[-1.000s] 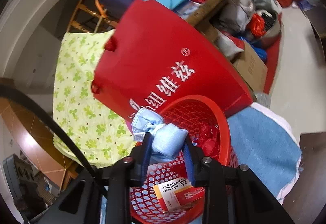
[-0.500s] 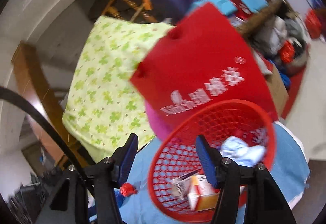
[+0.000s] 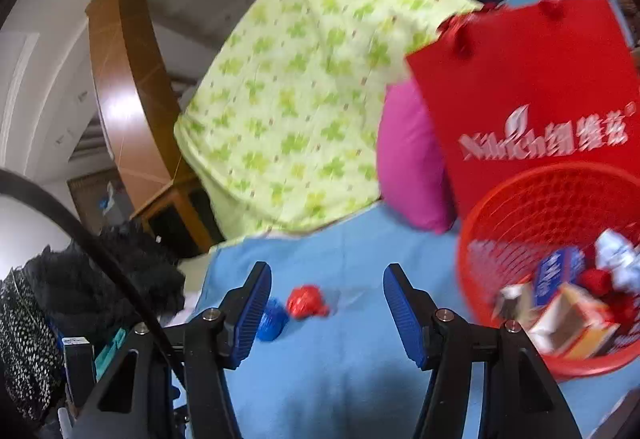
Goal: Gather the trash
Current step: 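Move both open tools back over the blue and red bags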
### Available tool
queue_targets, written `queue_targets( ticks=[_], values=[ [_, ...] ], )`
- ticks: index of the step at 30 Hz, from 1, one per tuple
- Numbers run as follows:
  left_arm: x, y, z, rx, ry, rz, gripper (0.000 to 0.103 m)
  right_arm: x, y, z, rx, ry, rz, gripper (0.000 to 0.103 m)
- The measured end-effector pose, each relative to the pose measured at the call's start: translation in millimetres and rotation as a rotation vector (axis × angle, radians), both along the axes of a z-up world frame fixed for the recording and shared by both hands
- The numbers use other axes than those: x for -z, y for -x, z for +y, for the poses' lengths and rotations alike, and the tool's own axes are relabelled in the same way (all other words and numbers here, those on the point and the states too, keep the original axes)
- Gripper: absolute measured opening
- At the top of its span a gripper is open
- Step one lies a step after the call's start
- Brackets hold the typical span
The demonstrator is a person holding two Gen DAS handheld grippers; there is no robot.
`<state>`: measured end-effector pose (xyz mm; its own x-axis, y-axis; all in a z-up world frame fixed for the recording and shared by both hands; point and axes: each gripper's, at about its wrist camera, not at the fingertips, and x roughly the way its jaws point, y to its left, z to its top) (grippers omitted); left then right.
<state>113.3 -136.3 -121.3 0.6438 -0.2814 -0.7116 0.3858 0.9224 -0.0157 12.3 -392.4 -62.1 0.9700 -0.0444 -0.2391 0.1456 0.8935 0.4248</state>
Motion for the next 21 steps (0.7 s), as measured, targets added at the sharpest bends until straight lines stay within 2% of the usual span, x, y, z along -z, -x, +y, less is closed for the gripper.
queue_targets(
  ticks=[8,16,21],
  values=[
    [25,-31,27,-0.070,0.015,0.047,0.063,26,-57,30,-0.071,-0.019,0.135,0.063],
    [48,-53,49,-0.127,0.016,0.087,0.063,51,-109,54,-0.128,0.008,0.238,0.063],
    [53,-67,61,-0.155,0.034,0.100,0.063,63,-145,63,-0.156,0.019,0.281,0.063]
  ],
)
